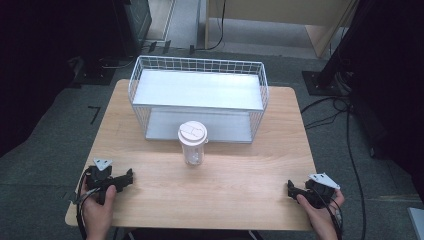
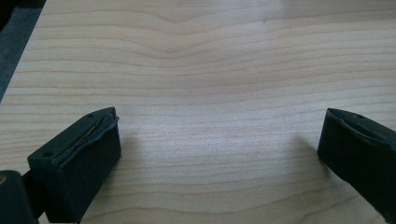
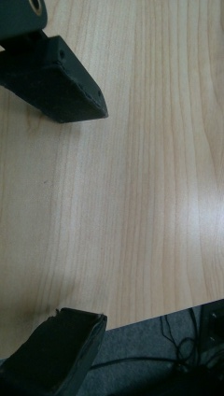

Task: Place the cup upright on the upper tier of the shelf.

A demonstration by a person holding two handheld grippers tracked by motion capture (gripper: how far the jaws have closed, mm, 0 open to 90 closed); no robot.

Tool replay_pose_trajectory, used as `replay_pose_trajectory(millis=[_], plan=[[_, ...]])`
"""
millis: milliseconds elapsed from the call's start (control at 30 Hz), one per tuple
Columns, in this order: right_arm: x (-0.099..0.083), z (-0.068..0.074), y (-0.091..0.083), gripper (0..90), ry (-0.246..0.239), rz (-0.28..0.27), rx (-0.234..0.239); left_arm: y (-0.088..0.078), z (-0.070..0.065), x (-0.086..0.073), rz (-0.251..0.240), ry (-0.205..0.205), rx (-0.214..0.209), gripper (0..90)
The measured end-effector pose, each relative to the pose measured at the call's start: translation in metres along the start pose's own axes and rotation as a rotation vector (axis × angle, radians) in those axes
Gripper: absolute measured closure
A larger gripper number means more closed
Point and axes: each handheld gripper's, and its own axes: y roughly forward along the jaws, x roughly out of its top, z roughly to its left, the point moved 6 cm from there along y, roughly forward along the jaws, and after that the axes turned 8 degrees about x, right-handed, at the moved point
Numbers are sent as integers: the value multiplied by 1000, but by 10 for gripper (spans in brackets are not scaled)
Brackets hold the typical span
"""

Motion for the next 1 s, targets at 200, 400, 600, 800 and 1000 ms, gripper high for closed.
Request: replay_pose_trajectory(millis=[200,400,600,800,1000], plan=[[1,7,-3,30,-26,-27,7,0,0,0,0,0,0,0],[13,35,-9,30,-48,-88,70,0,0,0,0,0,0,0],[29,68,-8,29,-91,-118,125,0,0,0,0,0,0,0],[46,98,-8,30,-119,-151,174,0,0,0,0,0,0,0],[59,124,-4,30,-128,-178,225,0,0,0,0,0,0,0]])
